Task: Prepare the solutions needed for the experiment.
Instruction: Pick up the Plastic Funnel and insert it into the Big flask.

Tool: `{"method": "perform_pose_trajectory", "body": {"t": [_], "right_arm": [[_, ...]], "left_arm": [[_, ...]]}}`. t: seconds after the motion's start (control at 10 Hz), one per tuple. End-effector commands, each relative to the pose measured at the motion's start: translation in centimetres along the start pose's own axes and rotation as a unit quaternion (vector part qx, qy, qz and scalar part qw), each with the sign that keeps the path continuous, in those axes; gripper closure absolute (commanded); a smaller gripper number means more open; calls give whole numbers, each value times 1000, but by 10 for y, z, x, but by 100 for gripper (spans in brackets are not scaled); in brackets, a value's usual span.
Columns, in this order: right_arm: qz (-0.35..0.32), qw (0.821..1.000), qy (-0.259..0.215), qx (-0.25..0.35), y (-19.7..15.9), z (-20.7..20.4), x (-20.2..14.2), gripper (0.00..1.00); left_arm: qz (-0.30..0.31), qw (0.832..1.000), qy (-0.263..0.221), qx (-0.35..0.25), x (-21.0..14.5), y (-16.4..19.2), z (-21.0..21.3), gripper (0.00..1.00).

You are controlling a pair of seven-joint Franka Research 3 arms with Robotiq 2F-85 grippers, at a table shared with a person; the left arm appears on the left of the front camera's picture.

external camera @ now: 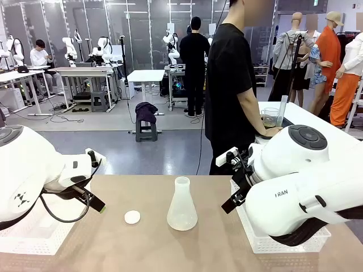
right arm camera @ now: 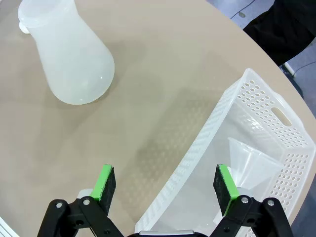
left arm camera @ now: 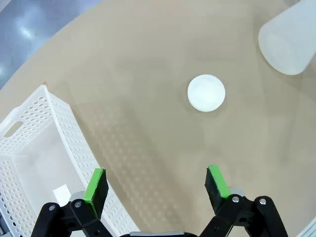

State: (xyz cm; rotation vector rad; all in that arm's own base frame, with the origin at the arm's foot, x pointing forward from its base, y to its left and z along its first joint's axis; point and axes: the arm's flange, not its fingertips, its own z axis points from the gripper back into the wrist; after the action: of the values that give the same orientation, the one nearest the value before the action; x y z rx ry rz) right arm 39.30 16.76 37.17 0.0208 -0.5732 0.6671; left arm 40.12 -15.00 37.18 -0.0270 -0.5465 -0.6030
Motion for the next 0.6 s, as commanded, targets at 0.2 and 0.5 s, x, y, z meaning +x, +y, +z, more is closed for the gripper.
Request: {"method": "perform_pose_trajectory", "body": {"t": [0.2, 0.5], "right_arm": [[-1, 1000, 0, 0, 0, 0, 0, 0], [-1, 1000, 0, 0, 0, 0, 0, 0]], "left_arm": [[0, 1000, 0, 0, 0, 0, 0, 0], [0, 1000, 0, 0, 0, 0, 0, 0]]}}
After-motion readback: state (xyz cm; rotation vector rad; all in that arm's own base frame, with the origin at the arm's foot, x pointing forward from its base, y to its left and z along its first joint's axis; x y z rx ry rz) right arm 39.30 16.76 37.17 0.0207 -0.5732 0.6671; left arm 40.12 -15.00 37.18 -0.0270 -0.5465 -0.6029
